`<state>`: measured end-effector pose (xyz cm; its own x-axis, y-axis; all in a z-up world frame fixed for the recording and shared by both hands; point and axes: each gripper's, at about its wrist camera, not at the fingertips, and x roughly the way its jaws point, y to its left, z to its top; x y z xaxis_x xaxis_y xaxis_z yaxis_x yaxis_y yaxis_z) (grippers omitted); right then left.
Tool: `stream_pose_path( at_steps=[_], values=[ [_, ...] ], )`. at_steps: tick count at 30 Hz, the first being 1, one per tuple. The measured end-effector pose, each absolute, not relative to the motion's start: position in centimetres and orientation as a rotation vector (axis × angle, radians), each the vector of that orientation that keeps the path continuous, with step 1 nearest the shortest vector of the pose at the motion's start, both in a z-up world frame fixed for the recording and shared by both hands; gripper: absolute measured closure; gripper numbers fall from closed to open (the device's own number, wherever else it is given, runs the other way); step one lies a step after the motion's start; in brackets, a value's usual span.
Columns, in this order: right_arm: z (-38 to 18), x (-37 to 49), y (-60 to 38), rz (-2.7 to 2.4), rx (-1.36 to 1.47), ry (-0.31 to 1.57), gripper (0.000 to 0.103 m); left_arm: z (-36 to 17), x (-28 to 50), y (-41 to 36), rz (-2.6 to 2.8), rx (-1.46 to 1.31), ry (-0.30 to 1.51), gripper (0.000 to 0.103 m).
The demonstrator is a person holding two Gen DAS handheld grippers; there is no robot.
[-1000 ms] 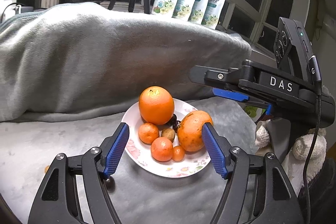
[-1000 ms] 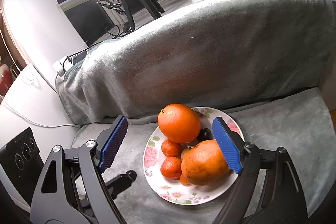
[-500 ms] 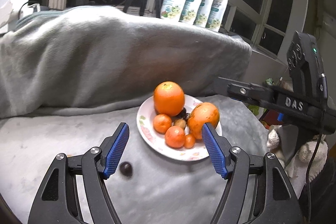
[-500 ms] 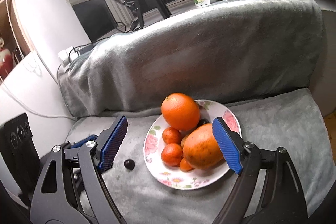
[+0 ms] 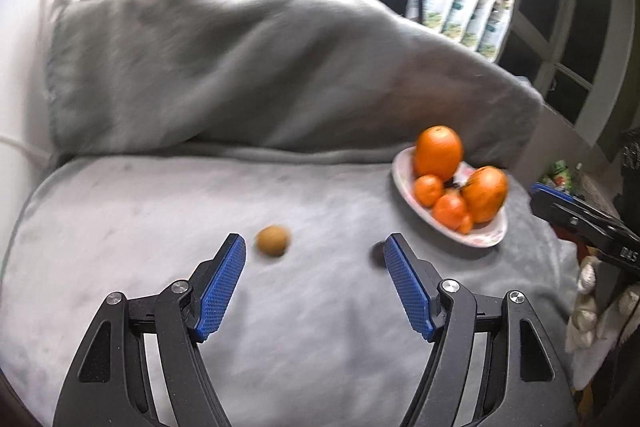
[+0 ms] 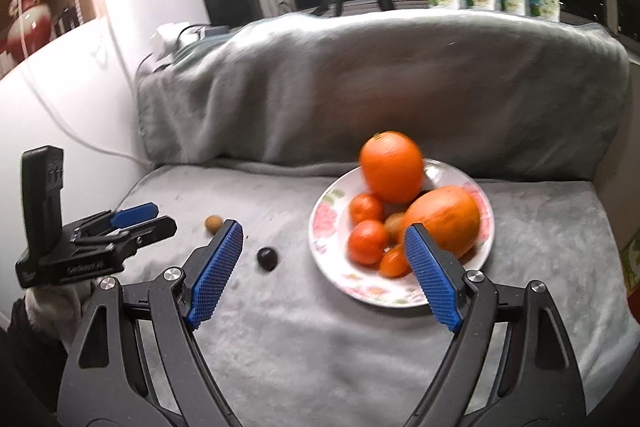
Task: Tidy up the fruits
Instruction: 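Grasp the dark plum with the right tool while the left tool grasps the kumquat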
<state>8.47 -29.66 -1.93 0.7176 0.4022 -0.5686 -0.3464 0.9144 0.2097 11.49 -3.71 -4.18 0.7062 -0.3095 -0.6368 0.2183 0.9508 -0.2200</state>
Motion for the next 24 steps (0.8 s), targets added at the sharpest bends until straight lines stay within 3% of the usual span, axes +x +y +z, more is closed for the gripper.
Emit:
stream_pose_path(
  at_steps=[12, 24],
  values=[
    [-4.4, 7.2, -24.9, 0.481, 0.008, 0.691, 0.018, -6.9, 10.8, -1.6, -0.27, -0.175, 0.776, 0.034],
    [-6.7, 8.8, -21.8, 0.499, -0.052, 0.757, 0.031, -7.0, 12.0, -2.3, -0.271, -0.146, 0.775, 0.041]
  ],
)
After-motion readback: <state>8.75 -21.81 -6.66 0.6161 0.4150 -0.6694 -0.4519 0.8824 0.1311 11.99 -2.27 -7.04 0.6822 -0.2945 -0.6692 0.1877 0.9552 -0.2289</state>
